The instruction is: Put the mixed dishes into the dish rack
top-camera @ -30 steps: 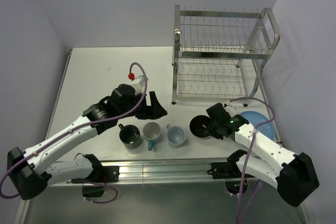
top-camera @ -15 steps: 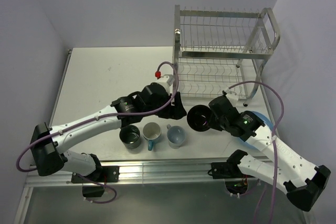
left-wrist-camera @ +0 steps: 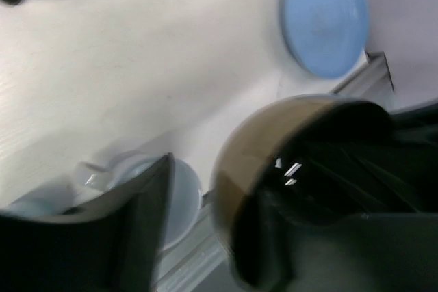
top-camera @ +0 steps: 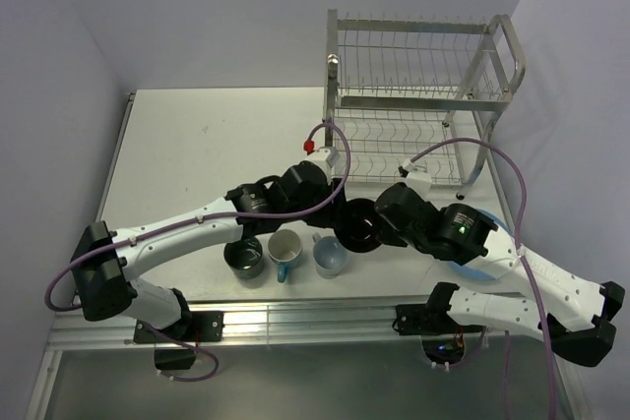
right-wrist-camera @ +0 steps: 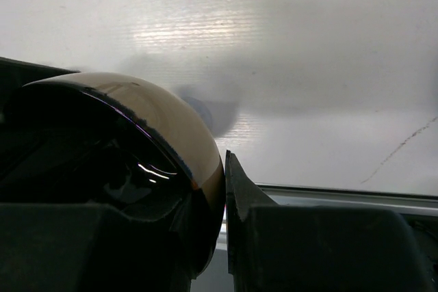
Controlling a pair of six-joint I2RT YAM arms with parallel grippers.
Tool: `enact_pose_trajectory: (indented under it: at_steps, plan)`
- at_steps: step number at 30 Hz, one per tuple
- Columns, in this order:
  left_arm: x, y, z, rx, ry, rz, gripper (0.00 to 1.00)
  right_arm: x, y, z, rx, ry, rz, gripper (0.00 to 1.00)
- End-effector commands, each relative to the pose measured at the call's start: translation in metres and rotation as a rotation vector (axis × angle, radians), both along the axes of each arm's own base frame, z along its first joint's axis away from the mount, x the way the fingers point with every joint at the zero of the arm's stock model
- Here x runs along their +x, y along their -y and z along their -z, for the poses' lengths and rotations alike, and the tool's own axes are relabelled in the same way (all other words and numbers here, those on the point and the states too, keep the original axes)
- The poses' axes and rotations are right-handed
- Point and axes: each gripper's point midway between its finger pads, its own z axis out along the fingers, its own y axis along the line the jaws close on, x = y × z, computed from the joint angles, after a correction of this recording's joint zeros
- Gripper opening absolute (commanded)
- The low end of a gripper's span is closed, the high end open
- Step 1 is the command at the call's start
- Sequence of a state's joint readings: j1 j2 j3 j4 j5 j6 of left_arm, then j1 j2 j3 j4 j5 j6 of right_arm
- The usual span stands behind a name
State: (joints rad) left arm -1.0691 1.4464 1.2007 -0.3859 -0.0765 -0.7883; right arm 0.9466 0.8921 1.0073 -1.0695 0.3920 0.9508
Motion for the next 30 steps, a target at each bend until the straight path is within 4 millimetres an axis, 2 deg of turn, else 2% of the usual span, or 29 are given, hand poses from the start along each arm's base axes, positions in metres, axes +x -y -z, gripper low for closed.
enact_pose_trajectory:
  at_steps: [1,3,4,5,7,9,11,13,14,16,17,18,19,21,22,23,25,30]
  plan:
    - [0.001,0.01,-0.014,-0.041,0.022,0.003,0.45,0.012,-0.012,-0.038,0.086,0.1,0.043,0.0]
    - [-0.001,0.012,-0.016,-0.058,0.024,0.021,0.28,0.009,-0.016,-0.042,0.095,0.109,0.02,0.0]
    - [-0.004,0.012,-0.018,-0.07,0.023,0.033,0.08,0.008,-0.016,-0.042,0.096,0.114,0.012,0.0]
    - [-0.005,0.013,-0.02,-0.082,0.033,0.05,0.0,0.007,-0.018,-0.044,0.107,0.117,0.002,0.0]
    - [-0.009,0.014,-0.028,-0.121,0.049,0.074,0.0,0.005,-0.018,-0.047,0.124,0.124,-0.011,0.0]
    - [-0.01,0.013,-0.034,-0.143,0.072,0.093,0.0,0.002,-0.02,-0.05,0.148,0.132,-0.044,0.06]
    - [-0.01,0.009,-0.044,-0.189,0.094,0.106,0.0,-0.001,-0.022,-0.053,0.161,0.142,-0.084,0.23]
    - [-0.016,0.002,-0.049,-0.236,0.095,0.131,0.0,-0.008,-0.025,-0.056,0.19,0.138,-0.125,0.46]
    - [-0.011,0.0,-0.059,-0.285,0.116,0.132,0.0,-0.01,-0.025,-0.058,0.203,0.143,-0.14,0.51]
    - [-0.017,-0.008,-0.063,-0.332,0.115,0.16,0.0,-0.018,-0.027,-0.059,0.242,0.139,-0.182,0.63]
    - [-0.012,-0.011,-0.07,-0.363,0.13,0.159,0.0,-0.019,-0.032,-0.064,0.282,0.156,-0.203,0.73]
    - [-0.015,-0.016,-0.067,-0.37,0.122,0.168,0.0,-0.025,-0.032,-0.071,0.334,0.182,-0.233,0.74]
    - [-0.018,-0.016,-0.074,-0.406,0.126,0.191,0.0,-0.03,-0.035,-0.064,0.352,0.17,-0.259,0.89]
    - [-0.017,-0.021,-0.078,-0.451,0.137,0.203,0.0,-0.036,-0.037,-0.077,0.444,0.224,-0.295,0.91]
    - [-0.018,-0.022,-0.081,-0.475,0.13,0.206,0.0,-0.042,-0.041,-0.069,0.46,0.207,-0.336,0.96]
    - [-0.019,-0.024,-0.084,-0.499,0.125,0.221,0.0,-0.043,-0.047,-0.077,0.51,0.236,-0.358,0.97]
    - [-0.021,-0.025,-0.09,-0.555,0.114,0.228,0.0,-0.046,-0.05,-0.076,0.532,0.24,-0.381,0.97]
    - [-0.022,-0.023,-0.098,-0.66,0.042,0.201,0.0,-0.033,-0.062,-0.076,0.506,0.27,-0.376,0.98]
